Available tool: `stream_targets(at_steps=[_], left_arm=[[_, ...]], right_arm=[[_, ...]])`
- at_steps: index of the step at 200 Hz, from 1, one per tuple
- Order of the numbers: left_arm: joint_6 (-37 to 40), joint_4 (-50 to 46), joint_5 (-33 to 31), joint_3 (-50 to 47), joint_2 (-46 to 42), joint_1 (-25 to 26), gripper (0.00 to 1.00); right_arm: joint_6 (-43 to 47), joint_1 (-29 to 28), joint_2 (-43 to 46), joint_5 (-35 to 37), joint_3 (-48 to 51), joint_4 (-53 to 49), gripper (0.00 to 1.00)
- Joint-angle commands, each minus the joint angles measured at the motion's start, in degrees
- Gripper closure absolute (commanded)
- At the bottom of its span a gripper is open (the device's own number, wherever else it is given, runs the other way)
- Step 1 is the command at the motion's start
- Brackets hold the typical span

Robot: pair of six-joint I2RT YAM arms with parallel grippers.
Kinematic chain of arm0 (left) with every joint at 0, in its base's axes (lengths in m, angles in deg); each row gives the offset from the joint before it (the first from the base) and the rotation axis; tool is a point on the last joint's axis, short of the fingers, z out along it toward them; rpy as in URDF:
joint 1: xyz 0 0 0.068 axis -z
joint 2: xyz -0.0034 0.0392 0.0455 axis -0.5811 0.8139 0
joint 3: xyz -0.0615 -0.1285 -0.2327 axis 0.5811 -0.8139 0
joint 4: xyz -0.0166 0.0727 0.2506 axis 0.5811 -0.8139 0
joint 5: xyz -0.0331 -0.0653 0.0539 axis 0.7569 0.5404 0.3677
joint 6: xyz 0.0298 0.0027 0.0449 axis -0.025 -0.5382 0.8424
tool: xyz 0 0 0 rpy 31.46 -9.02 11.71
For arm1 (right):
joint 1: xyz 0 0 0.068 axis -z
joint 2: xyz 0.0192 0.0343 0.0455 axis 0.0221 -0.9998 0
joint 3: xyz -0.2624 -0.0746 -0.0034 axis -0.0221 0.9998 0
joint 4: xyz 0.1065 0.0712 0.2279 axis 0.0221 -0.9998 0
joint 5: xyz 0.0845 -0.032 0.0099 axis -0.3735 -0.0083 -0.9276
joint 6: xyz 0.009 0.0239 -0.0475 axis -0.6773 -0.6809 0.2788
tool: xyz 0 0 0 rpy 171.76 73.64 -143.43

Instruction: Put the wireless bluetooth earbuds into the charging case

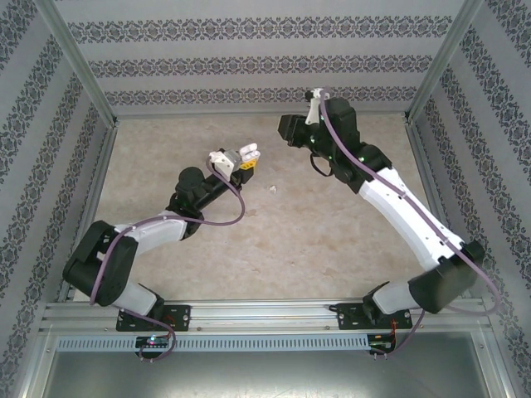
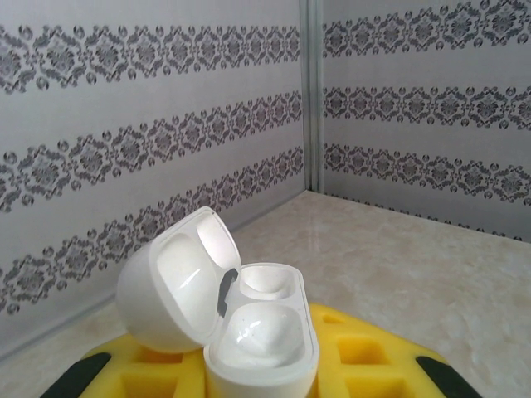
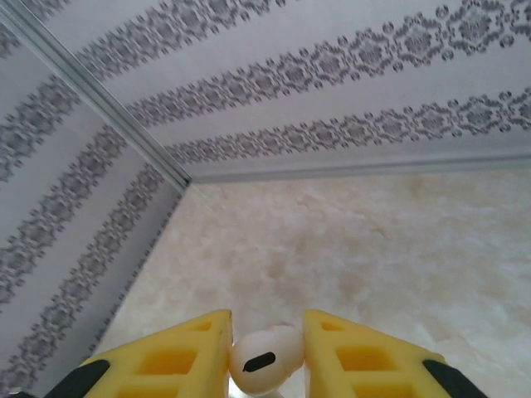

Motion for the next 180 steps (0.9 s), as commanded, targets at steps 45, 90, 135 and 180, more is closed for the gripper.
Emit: stream_targets(at_steps=[45,90,135,180], left_arm=[[11.0,14.4,-16.6,7.7,5.3,7.7,1.00],[11.2,18.3,-19.3,10.9,8.5,8.7,1.00],[8.8,19.1,-17.8,12.4,10.2,8.7,1.00],[5.9,17.1,-13.6,12.5,8.8,8.7,1.00]], right_arm=[[-4.7,-3.6,9.2,5.9,16.8,29.3,0.72],[-5.4,-5.8,10.1,9.2,21.1,39.4,0.72],[-9.5,-6.2,8.4,8.9,23.6,46.1,0.72],[-12.5,-6.4,5.2,5.5,23.1,48.2,0.73]])
